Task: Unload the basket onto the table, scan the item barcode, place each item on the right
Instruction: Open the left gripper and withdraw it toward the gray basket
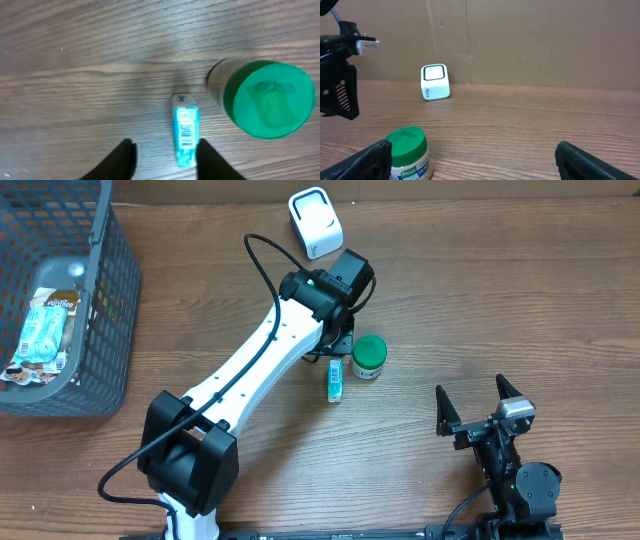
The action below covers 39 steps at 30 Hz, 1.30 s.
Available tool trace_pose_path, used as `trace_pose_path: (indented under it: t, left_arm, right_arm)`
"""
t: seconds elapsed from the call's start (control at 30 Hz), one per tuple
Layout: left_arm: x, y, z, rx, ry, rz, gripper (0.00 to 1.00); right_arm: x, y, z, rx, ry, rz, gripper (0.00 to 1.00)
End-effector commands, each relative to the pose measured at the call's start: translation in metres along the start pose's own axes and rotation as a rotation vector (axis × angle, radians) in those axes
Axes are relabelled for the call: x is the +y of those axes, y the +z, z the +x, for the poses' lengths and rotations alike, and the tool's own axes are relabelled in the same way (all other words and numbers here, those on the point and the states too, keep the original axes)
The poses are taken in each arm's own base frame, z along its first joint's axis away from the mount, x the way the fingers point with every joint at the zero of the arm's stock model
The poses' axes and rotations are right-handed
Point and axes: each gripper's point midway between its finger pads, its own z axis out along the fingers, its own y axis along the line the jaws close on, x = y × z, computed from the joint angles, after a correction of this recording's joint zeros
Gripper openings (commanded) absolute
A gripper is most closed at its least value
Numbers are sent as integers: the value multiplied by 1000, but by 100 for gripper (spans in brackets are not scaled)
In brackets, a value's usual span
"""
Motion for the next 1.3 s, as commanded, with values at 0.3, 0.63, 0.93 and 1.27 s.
trace_pose_path:
  t: [0.3, 0.63, 0.93, 1.27]
  left_arm:
    - [49, -9, -4, -5, 32, -169, 4]
    - [73, -11, 15, 88, 6, -236, 4]
    - [72, -10, 14, 85, 15, -232, 4]
    - [68, -27, -5, 60, 92, -70, 4]
  right_arm:
    - [-3, 0, 2, -3, -4, 13, 100]
    - [-3, 0, 2, -3, -4, 13, 100]
    - [-3, 0, 2, -3, -4, 12, 100]
    - [-3, 0, 2, -3, -4, 13, 100]
